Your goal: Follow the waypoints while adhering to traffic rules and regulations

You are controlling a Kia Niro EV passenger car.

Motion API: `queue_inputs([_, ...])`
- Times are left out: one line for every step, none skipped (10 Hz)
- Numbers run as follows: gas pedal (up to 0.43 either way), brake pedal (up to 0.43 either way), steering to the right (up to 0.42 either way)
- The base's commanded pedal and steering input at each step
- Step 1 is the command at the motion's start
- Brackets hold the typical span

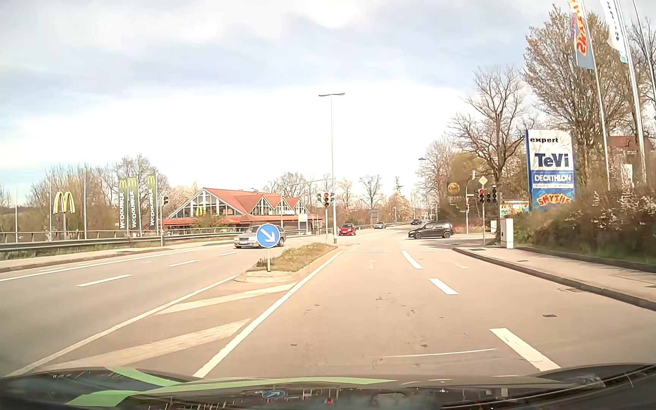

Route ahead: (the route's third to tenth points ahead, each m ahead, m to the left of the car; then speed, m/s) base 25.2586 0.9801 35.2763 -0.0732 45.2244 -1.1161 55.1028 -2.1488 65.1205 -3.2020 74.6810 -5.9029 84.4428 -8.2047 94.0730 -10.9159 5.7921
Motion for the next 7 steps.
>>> queue_inputs([0.0, 0.177, -0.001])
queue_inputs([0.0, 0.159, -0.003])
queue_inputs([0.0, 0.165, -0.002])
queue_inputs([0.0, 0.152, -0.002])
queue_inputs([0.0, 0.146, -0.003])
queue_inputs([0.0, 0.14, -0.002])
queue_inputs([0.0, 0.116, 0.011])
